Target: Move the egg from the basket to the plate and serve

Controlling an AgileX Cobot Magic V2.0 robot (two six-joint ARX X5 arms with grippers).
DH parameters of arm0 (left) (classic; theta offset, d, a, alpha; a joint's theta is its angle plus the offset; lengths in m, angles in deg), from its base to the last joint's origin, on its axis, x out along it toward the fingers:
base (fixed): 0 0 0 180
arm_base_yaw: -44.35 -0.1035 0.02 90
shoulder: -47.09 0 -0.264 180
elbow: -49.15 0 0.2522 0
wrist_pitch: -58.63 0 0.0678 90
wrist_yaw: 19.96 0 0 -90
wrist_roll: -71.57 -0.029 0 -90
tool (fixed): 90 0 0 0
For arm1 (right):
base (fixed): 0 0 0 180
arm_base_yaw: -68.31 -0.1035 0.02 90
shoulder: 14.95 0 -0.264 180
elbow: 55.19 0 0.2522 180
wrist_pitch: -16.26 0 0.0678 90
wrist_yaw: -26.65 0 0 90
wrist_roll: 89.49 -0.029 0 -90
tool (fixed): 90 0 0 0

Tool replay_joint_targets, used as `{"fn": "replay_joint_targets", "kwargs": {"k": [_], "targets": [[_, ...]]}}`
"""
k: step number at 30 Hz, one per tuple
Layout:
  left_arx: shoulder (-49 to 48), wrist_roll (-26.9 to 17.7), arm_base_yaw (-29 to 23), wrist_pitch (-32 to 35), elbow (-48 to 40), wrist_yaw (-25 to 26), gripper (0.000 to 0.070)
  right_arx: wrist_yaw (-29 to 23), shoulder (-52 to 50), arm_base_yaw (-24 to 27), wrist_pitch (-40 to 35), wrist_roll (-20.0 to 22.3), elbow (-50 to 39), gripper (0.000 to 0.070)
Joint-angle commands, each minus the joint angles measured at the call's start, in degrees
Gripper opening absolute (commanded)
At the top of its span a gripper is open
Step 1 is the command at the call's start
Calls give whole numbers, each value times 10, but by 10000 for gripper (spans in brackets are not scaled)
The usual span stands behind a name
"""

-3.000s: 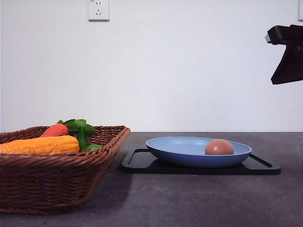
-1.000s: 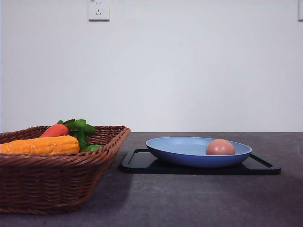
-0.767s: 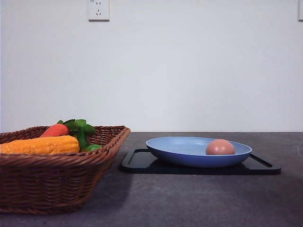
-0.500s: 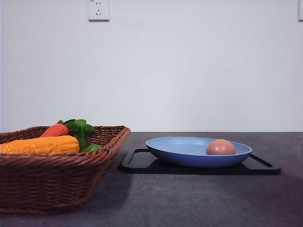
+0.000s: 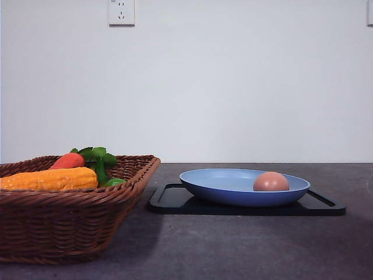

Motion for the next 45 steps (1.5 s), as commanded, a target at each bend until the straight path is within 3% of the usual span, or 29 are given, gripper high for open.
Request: {"fn": "replay_joint_targets", "kwargs": {"k": [1, 45], "targets": [[-1, 1, 0, -9, -12, 0, 0, -2, -1, 0, -6, -6, -2, 0], [-1, 1, 0, -9, -12, 0, 0, -2, -1, 0, -6, -6, -2, 0]]}}
